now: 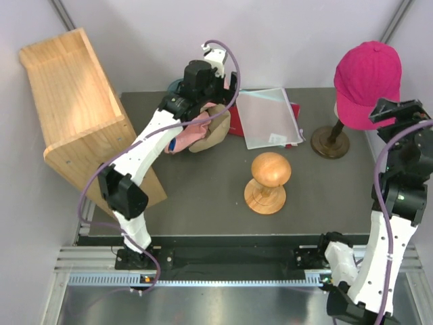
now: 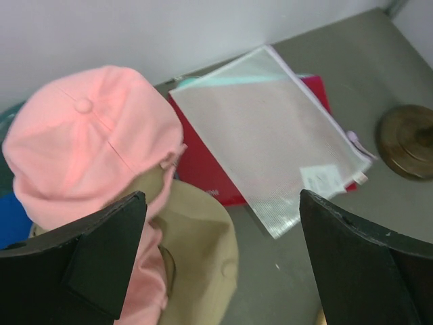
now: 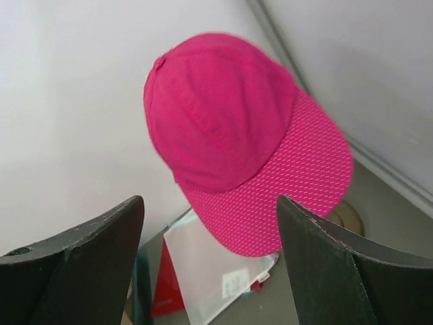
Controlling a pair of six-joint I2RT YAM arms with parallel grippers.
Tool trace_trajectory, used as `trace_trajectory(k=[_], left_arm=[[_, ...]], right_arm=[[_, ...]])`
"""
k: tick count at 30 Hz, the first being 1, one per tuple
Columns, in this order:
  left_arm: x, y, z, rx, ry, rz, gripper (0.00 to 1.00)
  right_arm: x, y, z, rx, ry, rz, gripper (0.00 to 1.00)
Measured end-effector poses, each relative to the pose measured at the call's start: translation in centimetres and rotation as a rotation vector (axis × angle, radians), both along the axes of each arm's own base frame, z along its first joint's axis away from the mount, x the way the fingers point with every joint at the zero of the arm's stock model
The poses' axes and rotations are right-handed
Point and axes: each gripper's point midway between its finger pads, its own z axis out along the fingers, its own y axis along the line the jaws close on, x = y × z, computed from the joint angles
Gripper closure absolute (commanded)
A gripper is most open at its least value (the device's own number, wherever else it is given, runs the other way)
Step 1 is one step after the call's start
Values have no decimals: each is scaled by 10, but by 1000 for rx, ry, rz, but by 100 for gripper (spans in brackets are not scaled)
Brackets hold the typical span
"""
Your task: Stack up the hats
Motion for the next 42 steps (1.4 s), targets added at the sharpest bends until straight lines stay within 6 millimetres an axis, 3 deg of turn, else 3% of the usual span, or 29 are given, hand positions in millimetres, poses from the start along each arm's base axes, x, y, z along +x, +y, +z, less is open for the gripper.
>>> trace_trajectory(k=[3,9,12,17,21,24,27,30,31,34,42], left_arm=[[29,1,-10,37,-11,63,1],[72,14,-43,92,7,153,5],[86,21,-57,117,9,176,8],[107,20,-73,142,-18,196,16],[122,14,-81,148,-40,202,39],[129,11,-89,153,-46,209,44],[133,13,-96,177,-48,218,57],[134,16,-100,196,-48,227,76],[134,17,-100,202,-49,232,86],[135,20,-99,216,-55,242,100],[135,21,-97,214,-56,244,100]], right_arm=[[16,17,-7,-31,51,72,21],[49,82,13,-153,86,251,19],[66,100,12,-192,109,285,18],[89,114,-3,-211,154,323,17],[106,126,-11,-213,175,370,16],[114,135,-13,-215,182,410,15],[118,141,-12,-223,181,440,14],[119,146,-8,-228,168,466,14],[119,146,-7,-229,166,469,14],[119,149,-6,-226,158,482,14],[118,153,-5,-223,153,505,12]])
